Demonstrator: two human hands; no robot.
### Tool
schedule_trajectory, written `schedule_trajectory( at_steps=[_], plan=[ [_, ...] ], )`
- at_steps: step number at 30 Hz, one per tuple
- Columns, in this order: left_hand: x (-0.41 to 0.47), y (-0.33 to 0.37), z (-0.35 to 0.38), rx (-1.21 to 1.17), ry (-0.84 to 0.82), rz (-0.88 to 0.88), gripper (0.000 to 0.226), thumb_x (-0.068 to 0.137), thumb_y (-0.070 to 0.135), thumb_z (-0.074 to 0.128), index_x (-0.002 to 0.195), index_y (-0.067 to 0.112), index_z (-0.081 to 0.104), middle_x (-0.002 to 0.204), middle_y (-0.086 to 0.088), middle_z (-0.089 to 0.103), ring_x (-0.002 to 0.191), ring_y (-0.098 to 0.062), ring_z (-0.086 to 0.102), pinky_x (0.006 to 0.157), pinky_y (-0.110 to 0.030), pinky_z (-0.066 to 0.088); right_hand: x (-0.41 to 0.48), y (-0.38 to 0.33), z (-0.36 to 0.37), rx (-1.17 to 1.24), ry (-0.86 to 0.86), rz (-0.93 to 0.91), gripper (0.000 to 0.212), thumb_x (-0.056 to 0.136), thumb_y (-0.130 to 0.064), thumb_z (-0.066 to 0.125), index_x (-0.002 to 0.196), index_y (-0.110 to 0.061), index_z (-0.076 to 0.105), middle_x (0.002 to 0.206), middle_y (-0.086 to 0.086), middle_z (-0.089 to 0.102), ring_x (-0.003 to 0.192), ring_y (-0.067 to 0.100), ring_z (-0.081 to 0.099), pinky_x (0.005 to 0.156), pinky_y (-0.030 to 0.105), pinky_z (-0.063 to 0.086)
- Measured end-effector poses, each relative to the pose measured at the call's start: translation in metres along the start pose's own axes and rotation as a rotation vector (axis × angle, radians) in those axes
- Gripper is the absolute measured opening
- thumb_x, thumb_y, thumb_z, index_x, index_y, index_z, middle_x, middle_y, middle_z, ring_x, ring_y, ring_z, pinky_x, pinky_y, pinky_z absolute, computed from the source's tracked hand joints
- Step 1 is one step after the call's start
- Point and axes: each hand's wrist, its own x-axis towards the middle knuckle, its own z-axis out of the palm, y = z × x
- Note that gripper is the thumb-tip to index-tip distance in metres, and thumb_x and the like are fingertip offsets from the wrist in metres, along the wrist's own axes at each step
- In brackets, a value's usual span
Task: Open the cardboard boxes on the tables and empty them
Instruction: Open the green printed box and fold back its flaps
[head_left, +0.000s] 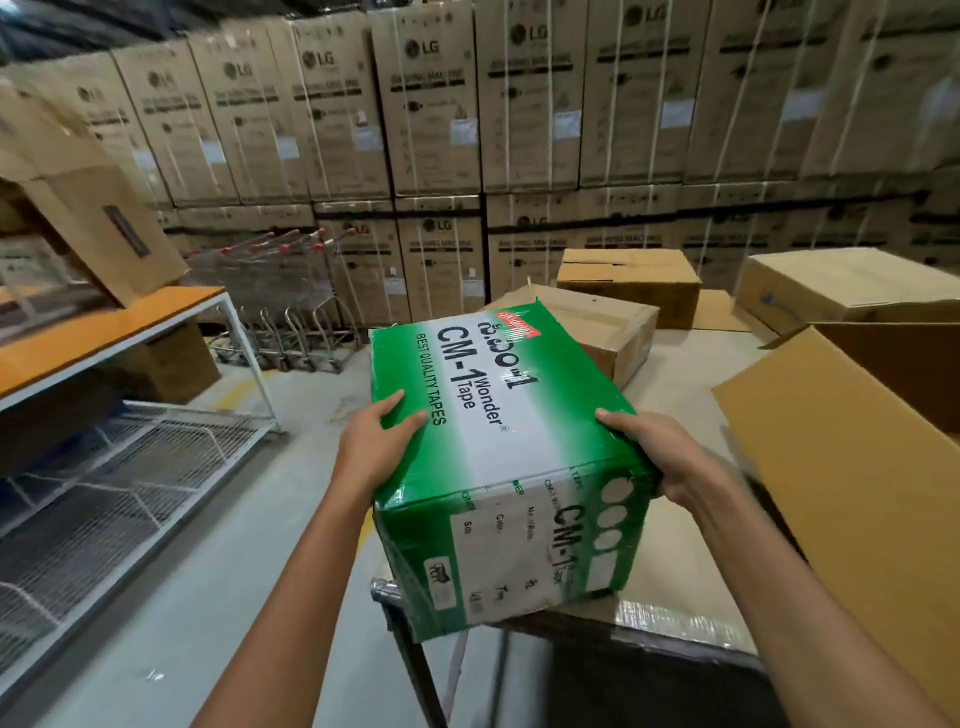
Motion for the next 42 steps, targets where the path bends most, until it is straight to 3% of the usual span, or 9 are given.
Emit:
schedule_trajectory(
  at_steps=[7, 11, 16, 21, 25, 28, 32, 39, 42],
  plan=[
    [-0.003, -0.007, 0.006, -0.251, -0.118, 0.074, 0.057, 0.09, 0.032, 0.073, 0.143, 0.022, 0.054, 0.144, -0.006, 0.053, 0.104, -0.018, 0.063, 0.074, -0.022, 0.052, -0.052, -0.029, 0.002, -0.232, 0.206, -0.129, 0.038, 0.085, -0.044, 0.075, 0.107, -0.014, 0.069, 0.09, 0.007, 0.077, 0.081, 0.027, 0.075, 0.078, 0.042, 0.061],
    [-0.017, -0.014, 0.03, -0.447, -0.17, 0.068, 0.055, 0.091, 0.027, 0.072, 0.143, 0.021, 0.053, 0.137, -0.004, 0.055, 0.106, -0.019, 0.065, 0.077, -0.026, 0.055, -0.077, -0.051, -0.001, -0.357, 0.288, -0.216, 0.027, 0.088, -0.045, 0.071, 0.101, -0.022, 0.067, 0.09, 0.003, 0.075, 0.081, 0.022, 0.074, 0.08, 0.041, 0.061],
    [-0.014, -0.034, 0.055, -0.565, -0.228, -0.008, 0.053, 0.094, 0.026, 0.067, 0.145, 0.018, 0.051, 0.136, -0.004, 0.055, 0.102, -0.014, 0.066, 0.069, -0.018, 0.056, -0.086, -0.062, 0.013, -0.49, 0.36, -0.291, 0.047, 0.091, -0.066, 0.05, 0.115, -0.029, 0.066, 0.097, -0.005, 0.074, 0.087, 0.016, 0.073, 0.084, 0.046, 0.06],
    [0.005, -0.05, 0.058, -0.415, -0.316, -0.065, 0.043, 0.104, 0.031, 0.052, 0.144, 0.017, 0.05, 0.139, 0.004, 0.05, 0.121, -0.018, 0.054, 0.095, -0.03, 0.045, -0.087, -0.059, 0.035, -0.638, 0.481, -0.463, 0.073, 0.097, -0.071, 0.02, 0.108, -0.018, 0.07, 0.108, 0.004, 0.07, 0.095, 0.026, 0.064, 0.088, 0.05, 0.051],
    [0.019, -0.077, 0.061, 0.09, -0.189, -0.055, 0.03, 0.095, 0.027, 0.045, 0.094, 0.016, 0.073, 0.098, -0.003, 0.072, 0.091, -0.025, 0.064, 0.079, -0.033, 0.051, -0.065, -0.033, 0.05, -0.837, 0.328, -0.638, 0.054, 0.098, -0.057, 0.036, 0.109, -0.02, 0.074, 0.117, 0.001, 0.07, 0.104, 0.02, 0.06, 0.09, 0.049, 0.049],
    [0.003, -0.042, 0.053, -0.157, -0.104, -0.054, 0.031, 0.095, 0.013, 0.049, 0.064, 0.011, 0.055, 0.064, -0.006, 0.051, 0.061, -0.021, 0.045, 0.059, -0.032, 0.032, -0.054, -0.026, 0.077, -1.015, 0.279, -0.527, 0.049, 0.1, -0.058, 0.035, 0.14, -0.039, 0.054, 0.149, 0.0, 0.047, 0.135, 0.026, 0.039, 0.106, 0.053, 0.035],
    [-0.002, 0.002, 0.029, -0.588, -0.078, -0.126, 0.025, 0.088, 0.021, 0.055, 0.083, -0.001, 0.066, 0.08, -0.011, 0.068, 0.07, -0.021, 0.055, 0.061, -0.033, 0.04, -0.045, -0.021, 0.12, -1.252, 0.252, -0.376, 0.059, 0.098, -0.065, 0.023, 0.151, -0.042, 0.032, 0.16, 0.008, 0.029, 0.144, 0.037, 0.026, 0.115, 0.066, 0.014],
    [0.006, 0.001, -0.004, -0.58, -0.367, 0.024, 0.029, 0.096, 0.024, 0.065, 0.122, 0.011, 0.062, 0.112, -0.007, 0.074, 0.099, -0.026, 0.073, 0.086, -0.043, 0.058, -0.04, -0.018, 0.13, -1.249, 0.224, -0.377, 0.064, 0.101, -0.062, 0.02, 0.156, -0.03, 0.025, 0.14, 0.011, 0.056, 0.126, 0.035, 0.051, 0.105, 0.054, 0.032],
    [0.012, 0.006, -0.015, -0.453, -0.477, 0.049, 0.027, 0.099, 0.024, 0.061, 0.126, 0.017, 0.06, 0.117, -0.002, 0.073, 0.1, -0.02, 0.073, 0.09, -0.044, 0.058, -0.034, -0.029, 0.104, -1.158, 0.263, -0.44, 0.044, 0.107, -0.04, 0.027, 0.142, -0.022, 0.047, 0.119, 0.011, 0.067, 0.106, 0.032, 0.06, 0.085, 0.04, 0.041]
  ],
)
